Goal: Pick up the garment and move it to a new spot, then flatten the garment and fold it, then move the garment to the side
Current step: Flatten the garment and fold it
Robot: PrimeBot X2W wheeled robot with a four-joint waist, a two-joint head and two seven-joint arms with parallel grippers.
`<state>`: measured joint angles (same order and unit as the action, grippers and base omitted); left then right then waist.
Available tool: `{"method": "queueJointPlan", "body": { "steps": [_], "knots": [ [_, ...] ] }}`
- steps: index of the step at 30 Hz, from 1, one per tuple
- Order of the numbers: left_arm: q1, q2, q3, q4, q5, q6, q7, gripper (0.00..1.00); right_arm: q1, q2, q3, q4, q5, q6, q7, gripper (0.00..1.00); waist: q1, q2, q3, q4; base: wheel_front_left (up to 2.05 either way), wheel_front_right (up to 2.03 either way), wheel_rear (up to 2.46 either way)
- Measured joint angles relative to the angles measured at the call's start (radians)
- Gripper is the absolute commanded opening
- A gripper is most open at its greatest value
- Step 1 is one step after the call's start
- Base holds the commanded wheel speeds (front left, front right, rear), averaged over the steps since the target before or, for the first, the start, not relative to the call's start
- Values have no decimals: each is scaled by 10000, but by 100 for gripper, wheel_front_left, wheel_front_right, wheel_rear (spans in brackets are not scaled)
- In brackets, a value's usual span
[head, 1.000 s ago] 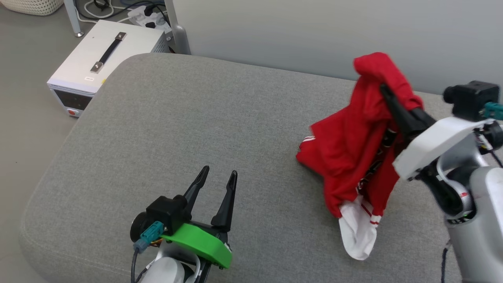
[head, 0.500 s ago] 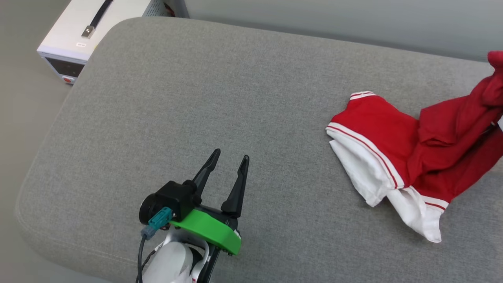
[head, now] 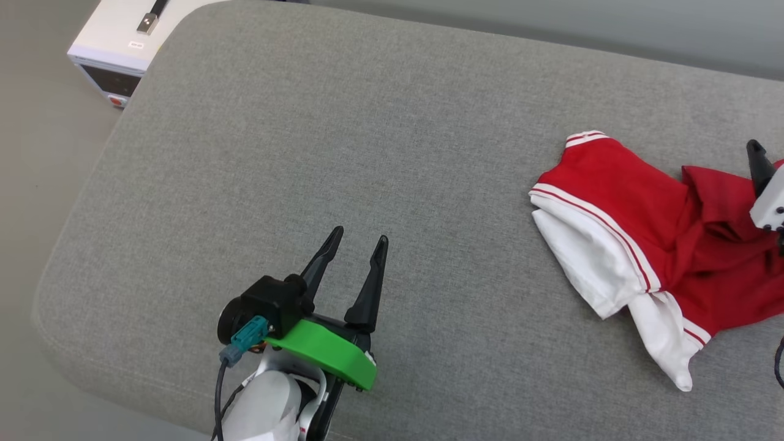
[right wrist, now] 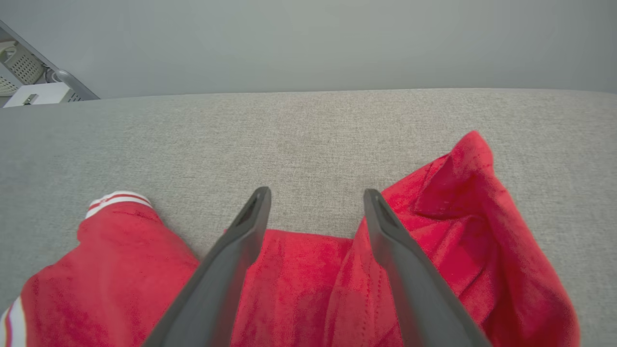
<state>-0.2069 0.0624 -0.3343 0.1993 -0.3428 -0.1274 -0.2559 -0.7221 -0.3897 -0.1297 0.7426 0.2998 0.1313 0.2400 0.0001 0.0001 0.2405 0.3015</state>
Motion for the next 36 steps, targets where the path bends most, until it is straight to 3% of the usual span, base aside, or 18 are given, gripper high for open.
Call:
{"method": "queueJointPlan", "body": {
  "steps": [6, 13, 19, 24, 36],
  "knots": [
    [33, 36, 90, 79, 0, 0, 0, 100, 223, 159, 1041, -677, 865, 0, -907, 100, 0, 0, -534, -303, 0, 0, 0],
    [431, 115, 174, 75, -105, 0, 0, 100, 1921, 65, 2253, -3346, 1793, 0, -2665, 100, -1, 0, -1354, -978, 0, 0, 0],
    [647, 169, 134, 73, -222, 0, 0, 100, 3757, 203, 2107, -5200, 1544, 0, -3697, 100, -1, 0, -1845, -1532, 0, 0, 0],
    [774, 186, 128, 67, -372, 0, 0, 100, 5342, 989, 1499, -6504, 884, 0, -4178, 100, -2, 0, -2137, -1958, 0, 0, 0],
    [1138, 155, 105, 230, -631, 0, 0, 100, 7425, 2568, 746, -7845, -284, 0, -4589, 100, -2, 0, -2263, -2477, 0, 0, 0]
  ]
}}
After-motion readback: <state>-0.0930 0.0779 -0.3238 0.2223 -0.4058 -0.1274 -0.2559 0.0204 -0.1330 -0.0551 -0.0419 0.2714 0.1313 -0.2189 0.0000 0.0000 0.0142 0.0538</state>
